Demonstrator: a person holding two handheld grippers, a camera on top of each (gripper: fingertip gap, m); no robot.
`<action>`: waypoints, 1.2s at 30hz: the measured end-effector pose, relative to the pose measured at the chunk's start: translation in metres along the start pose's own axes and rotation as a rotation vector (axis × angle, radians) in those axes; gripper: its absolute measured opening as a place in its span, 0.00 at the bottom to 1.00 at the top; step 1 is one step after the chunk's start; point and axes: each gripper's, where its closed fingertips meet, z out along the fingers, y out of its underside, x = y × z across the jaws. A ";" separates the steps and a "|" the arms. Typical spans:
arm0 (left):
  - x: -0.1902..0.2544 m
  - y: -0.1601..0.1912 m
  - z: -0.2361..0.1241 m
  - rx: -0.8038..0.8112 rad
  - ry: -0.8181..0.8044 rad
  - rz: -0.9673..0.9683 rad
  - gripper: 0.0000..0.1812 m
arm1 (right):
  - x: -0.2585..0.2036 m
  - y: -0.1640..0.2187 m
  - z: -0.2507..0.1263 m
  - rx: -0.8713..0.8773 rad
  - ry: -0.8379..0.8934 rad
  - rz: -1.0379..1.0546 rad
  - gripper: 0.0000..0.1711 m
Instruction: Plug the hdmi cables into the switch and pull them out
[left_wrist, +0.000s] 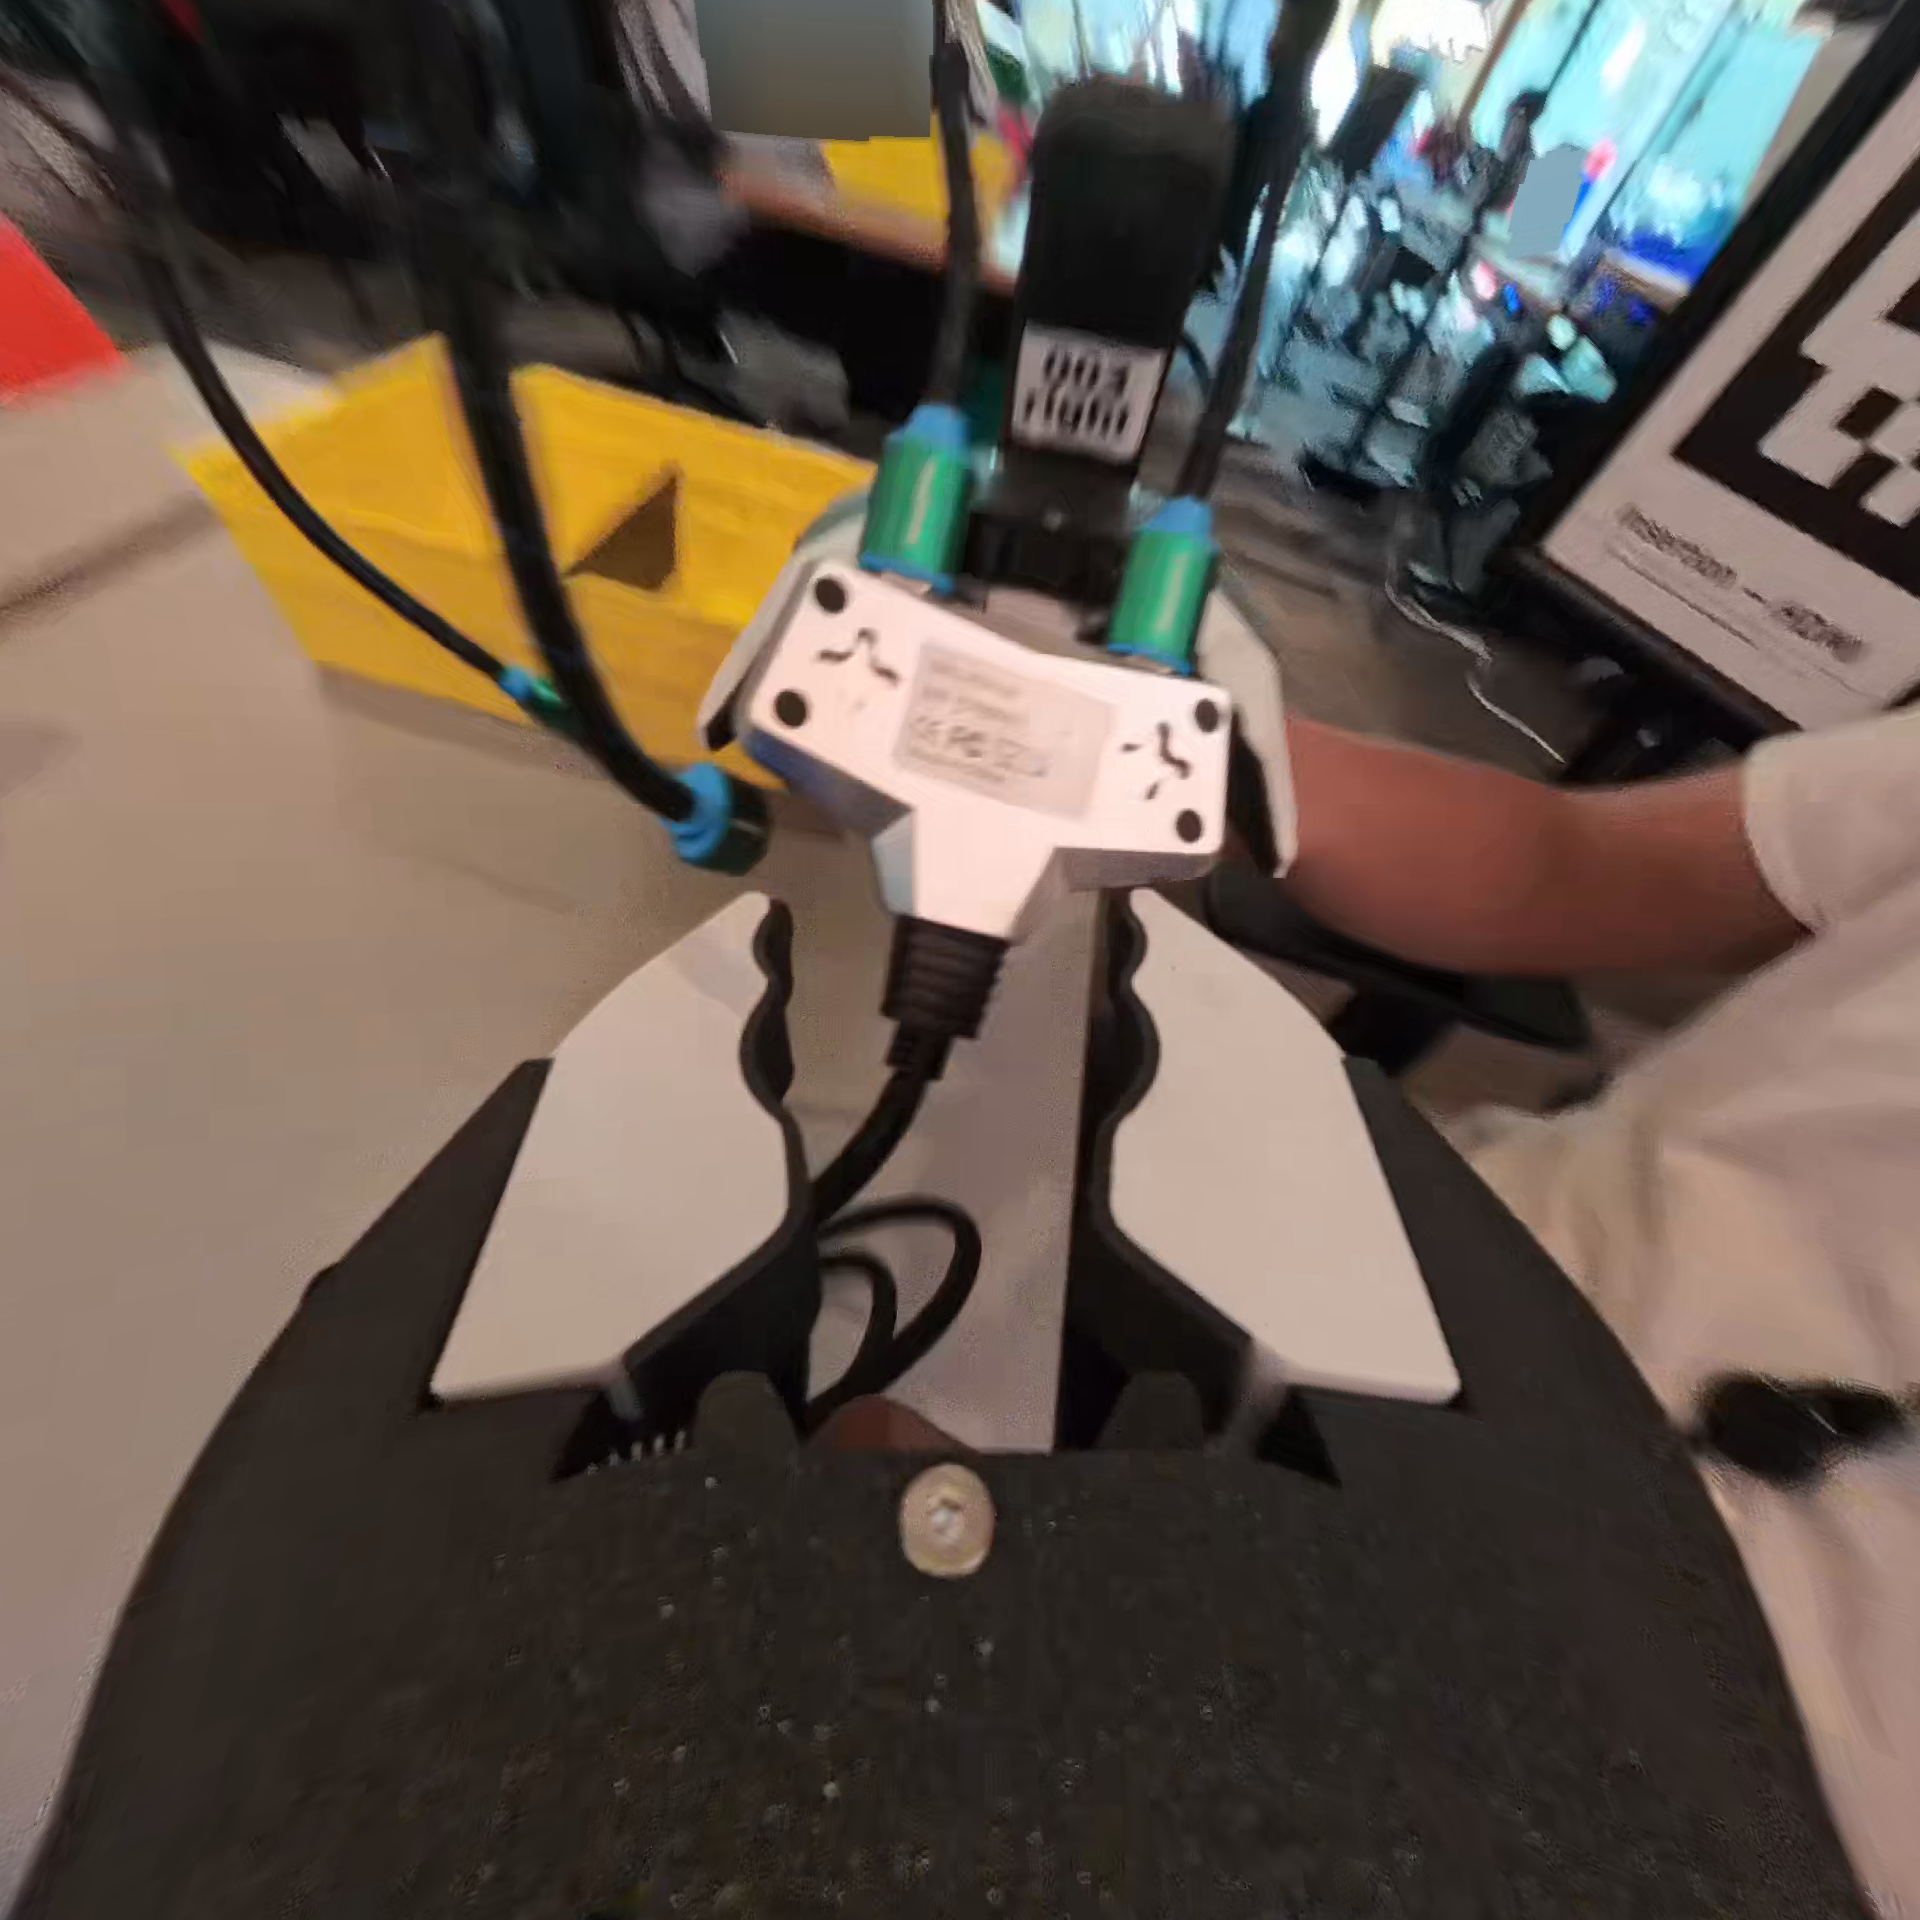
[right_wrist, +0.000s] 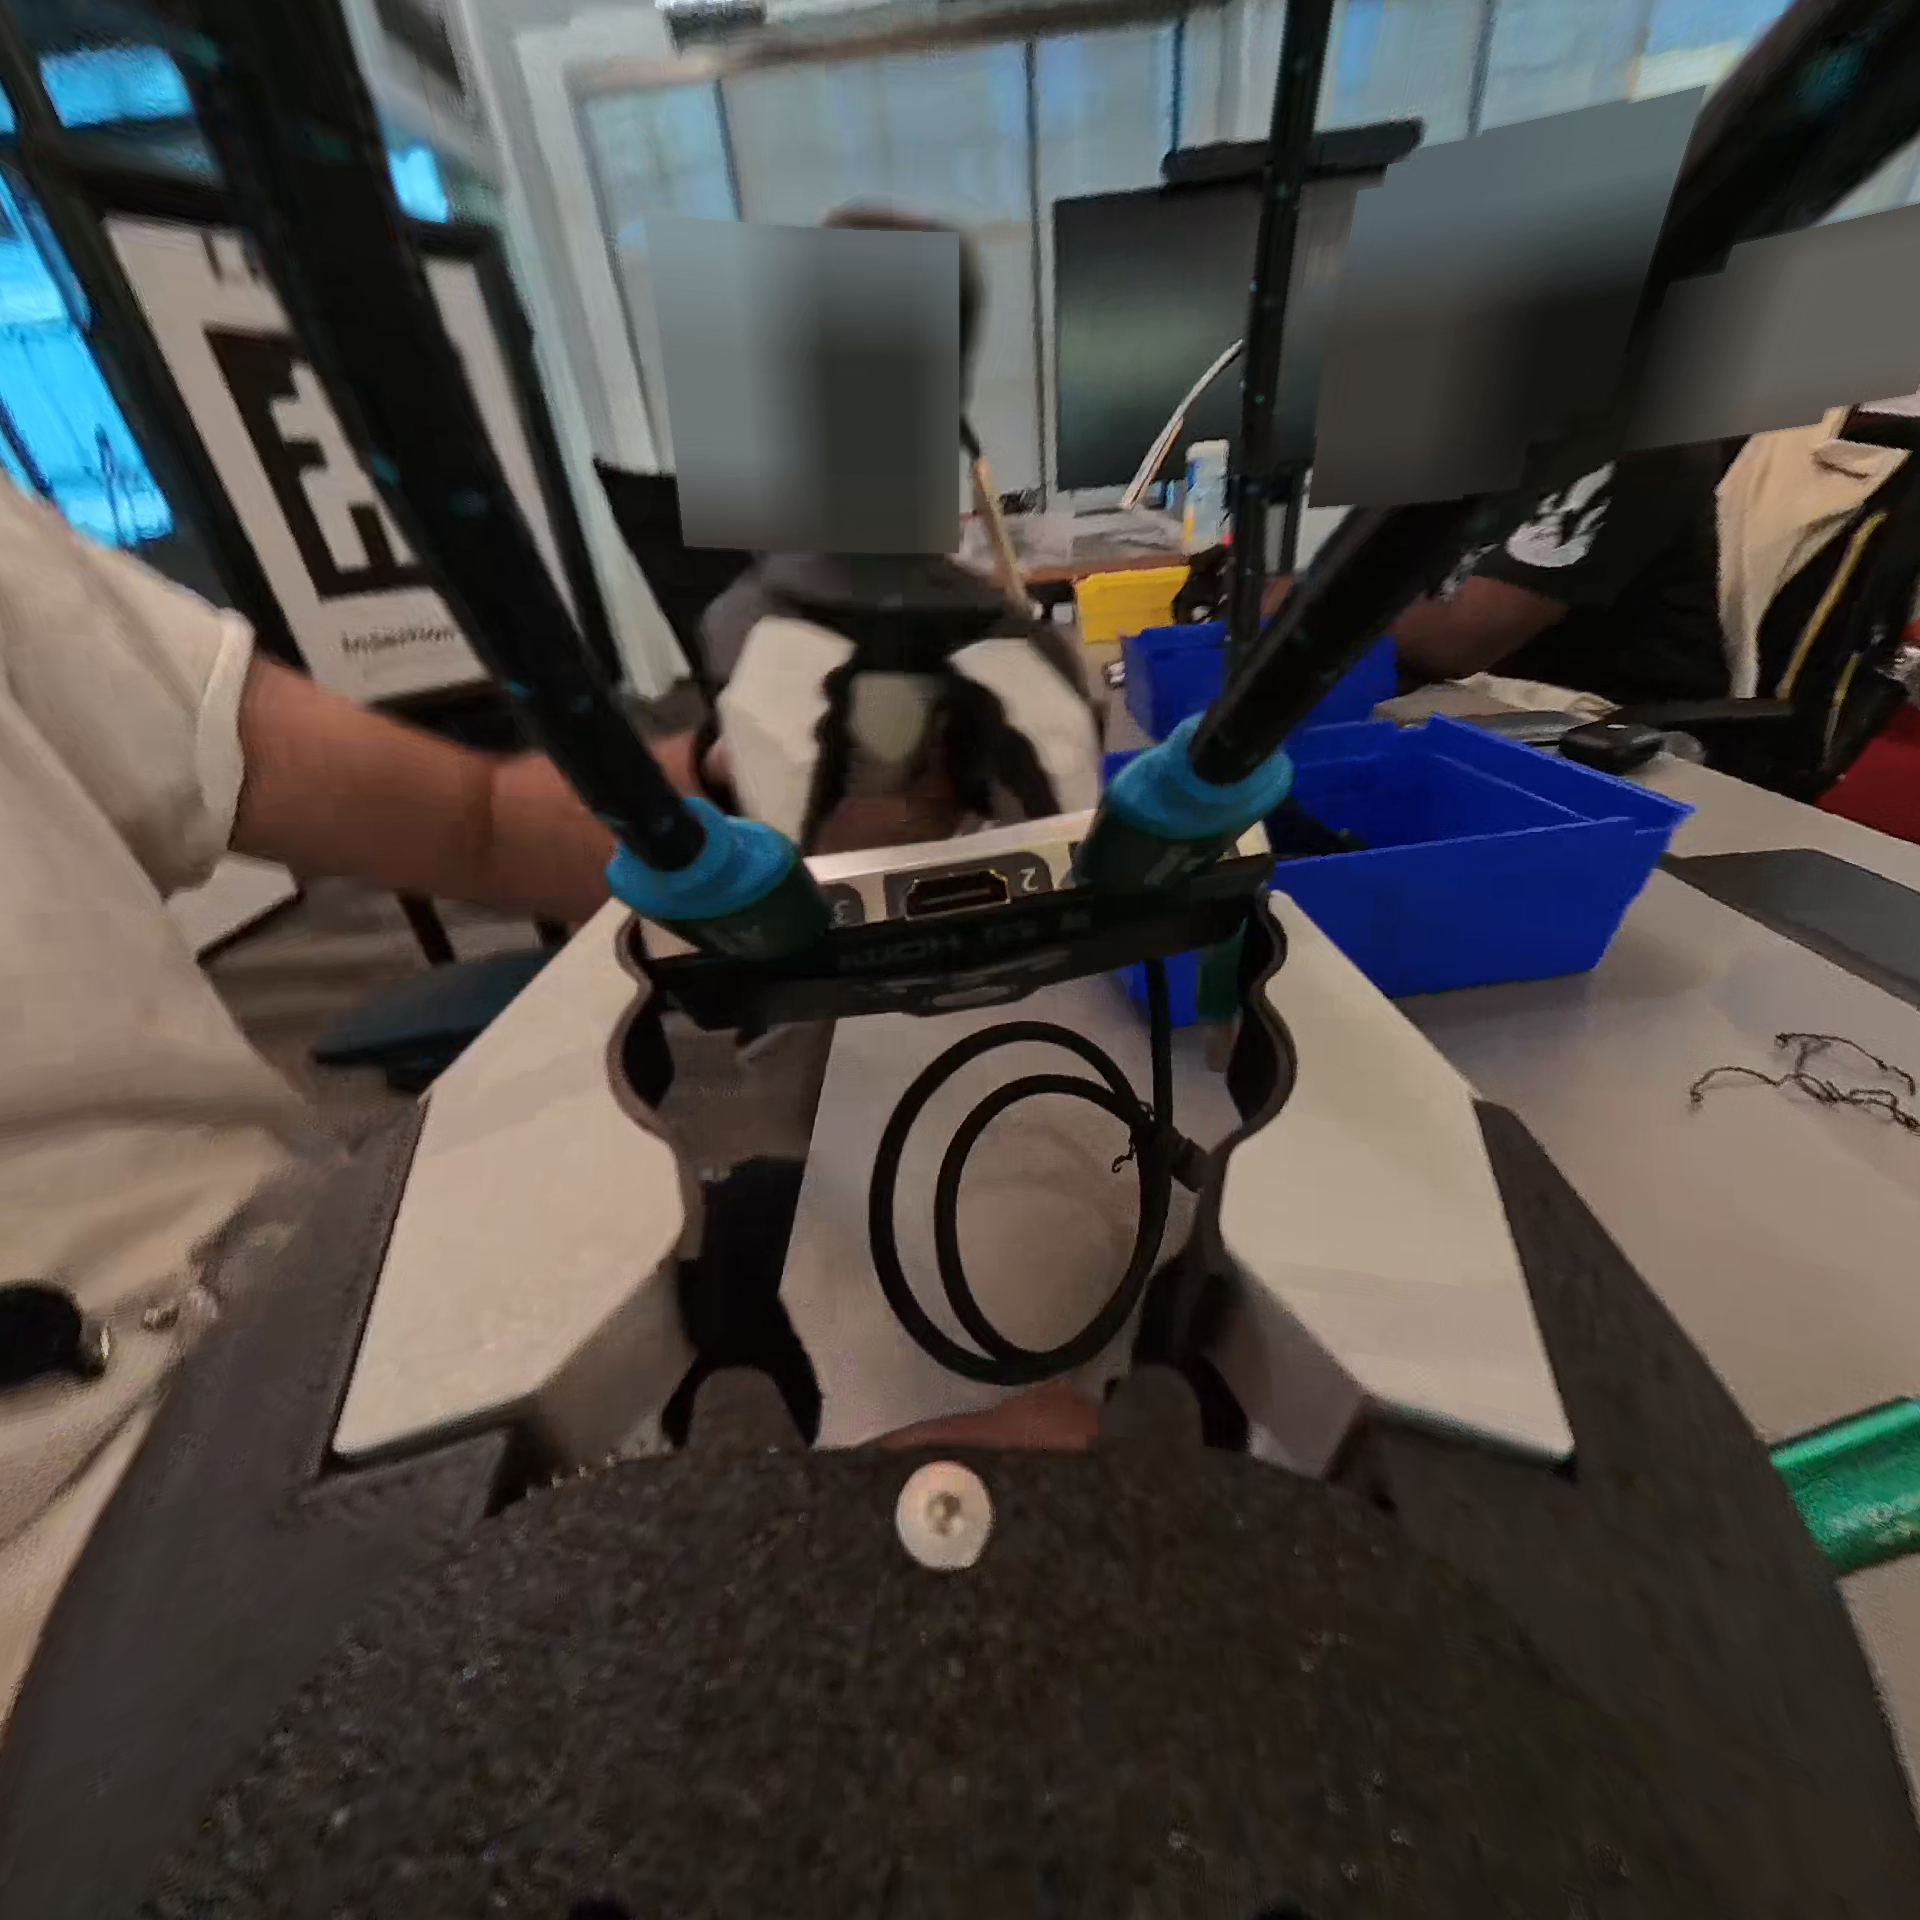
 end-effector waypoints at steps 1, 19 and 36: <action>0.000 0.007 -0.001 -0.081 0.056 -0.014 0.33 | -0.006 0.002 0.003 -0.036 -0.014 -0.029 0.64; -0.008 -0.006 0.015 0.063 0.257 0.129 0.17 | -0.007 -0.022 -0.003 0.029 0.066 -0.061 0.54; -0.061 0.035 -0.012 0.063 -0.286 0.452 0.18 | 0.030 0.008 -0.029 -0.222 0.354 -0.452 0.11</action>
